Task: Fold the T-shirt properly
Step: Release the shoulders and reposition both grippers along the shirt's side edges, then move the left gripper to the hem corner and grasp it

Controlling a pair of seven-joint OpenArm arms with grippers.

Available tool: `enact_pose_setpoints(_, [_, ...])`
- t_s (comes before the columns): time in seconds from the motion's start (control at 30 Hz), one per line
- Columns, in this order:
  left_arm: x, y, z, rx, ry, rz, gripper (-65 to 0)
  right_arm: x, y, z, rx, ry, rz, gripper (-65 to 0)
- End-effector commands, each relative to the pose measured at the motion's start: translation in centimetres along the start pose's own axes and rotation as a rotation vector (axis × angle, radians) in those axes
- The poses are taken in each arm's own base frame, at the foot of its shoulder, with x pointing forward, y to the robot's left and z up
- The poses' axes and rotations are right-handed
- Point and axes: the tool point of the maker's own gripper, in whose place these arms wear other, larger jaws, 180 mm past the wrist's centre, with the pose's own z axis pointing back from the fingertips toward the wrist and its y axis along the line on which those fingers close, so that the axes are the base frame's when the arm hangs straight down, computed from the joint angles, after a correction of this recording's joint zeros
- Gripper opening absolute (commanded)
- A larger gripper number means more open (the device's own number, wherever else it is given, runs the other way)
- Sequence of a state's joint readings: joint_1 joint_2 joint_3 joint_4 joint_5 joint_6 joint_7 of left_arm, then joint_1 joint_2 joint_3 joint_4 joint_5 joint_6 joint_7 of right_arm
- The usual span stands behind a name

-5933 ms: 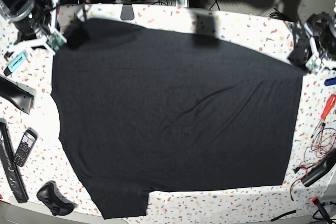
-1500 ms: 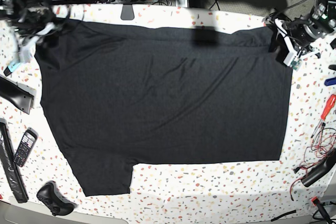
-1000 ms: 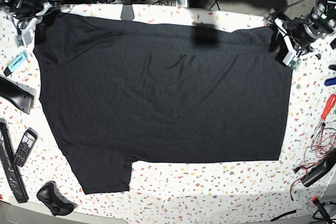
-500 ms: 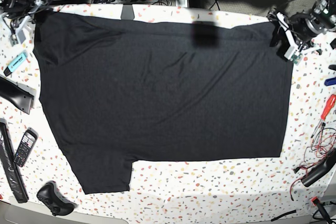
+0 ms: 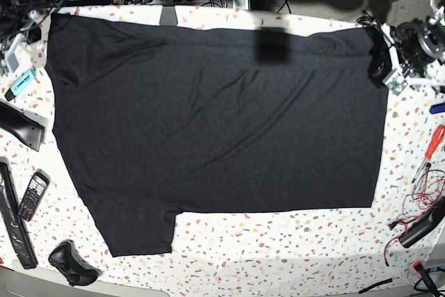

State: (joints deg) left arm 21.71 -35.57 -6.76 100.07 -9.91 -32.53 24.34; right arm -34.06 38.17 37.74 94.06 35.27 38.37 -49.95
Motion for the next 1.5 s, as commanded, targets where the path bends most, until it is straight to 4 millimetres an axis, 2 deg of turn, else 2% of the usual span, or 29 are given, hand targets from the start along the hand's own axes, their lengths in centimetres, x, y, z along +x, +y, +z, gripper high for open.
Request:
enact_pose_setpoints(0.0, [1.2, 0.6, 0.4, 0.014, -0.040, -0.001, -48.7, 1.6, -0.4, 0.7, 0.000, -0.042, 0.012, -63.6])
enact_pose_setpoints(0.1, [1.5, 0.5, 0.4, 0.014, -0.057, 0.034, -48.7, 1.9, 0.5, 0.8, 0.050, -0.055, -0.016, -54.8])
enact_pose_setpoints(0.17, [1.6, 0.1, 0.2, 0.011, -0.061, 0.046, -48.7, 2.0, 1.9, 1.0, 0.119, -0.051, -0.022, -51.9])
enact_pose_setpoints(0.23, [1.9, -0.4, -0.1, 0.008, -0.077, 0.069, -48.7, 3.0, 3.5, 1.5, 0.180, -0.081, -0.014, -52.0])
enact_pose_setpoints(0.33, [2.8, -1.2, -0.7, 0.004, -0.109, 0.113, -48.7, 4.4, 4.5, 2.1, 0.188, -0.130, 0.024, -52.0])
enact_pose_setpoints(0.5, [4.8, -2.6, -1.6, -0.003, -0.178, 0.193, -48.7, 5.8, 4.3, 1.9, 0.142, -0.251, 0.013, -52.5])
enact_pose_setpoints(0.6, [5.9, -3.1, -2.1, -0.006, -0.212, 0.228, -48.7, 5.7, 4.0, 1.4, 0.091, -0.283, 0.020, -59.9])
enact_pose_setpoints(0.67, [6.3, -3.4, -2.3, -0.007, -0.225, 0.243, -48.7, 5.3, 3.9, 1.1, 0.069, -0.279, 0.025, -65.0])
enact_pose_setpoints(0.77, [6.6, -3.4, -2.3, -0.007, -0.234, 0.250, -48.7, 4.7, 3.9, 0.7, 0.051, -0.272, 0.023, -65.0])
enact_pose_setpoints(0.87, [6.6, -3.5, -2.3, -0.007, -0.234, 0.251, -48.7, 3.7, 4.9, -0.4, 0.086, -0.242, 0.012, -65.0])
enact_pose_setpoints(1.0, [6.5, -3.5, -2.4, -0.008, -0.230, 0.251, -48.7, 1.7, 6.6, -2.8, 0.131, -0.163, 0.034, -65.0])
enact_pose_setpoints(1.13, [6.3, -3.5, -2.4, -0.010, -0.217, 0.251, -48.7, -0.8, 7.4, -4.6, 0.148, -0.036, 0.056, -65.0])
enact_pose_setpoints(1.27, [6.0, -3.6, -2.4, -0.012, -0.204, 0.251, -48.7, -3.3, 7.4, -4.6, 0.149, 0.091, 0.066, -65.0])
enact_pose_setpoints(1.47, [6.0, -3.6, -2.5, -0.012, -0.202, 0.251, -48.7, -5.8, 6.6, -3.2, 0.124, 0.140, 0.059, -65.0])
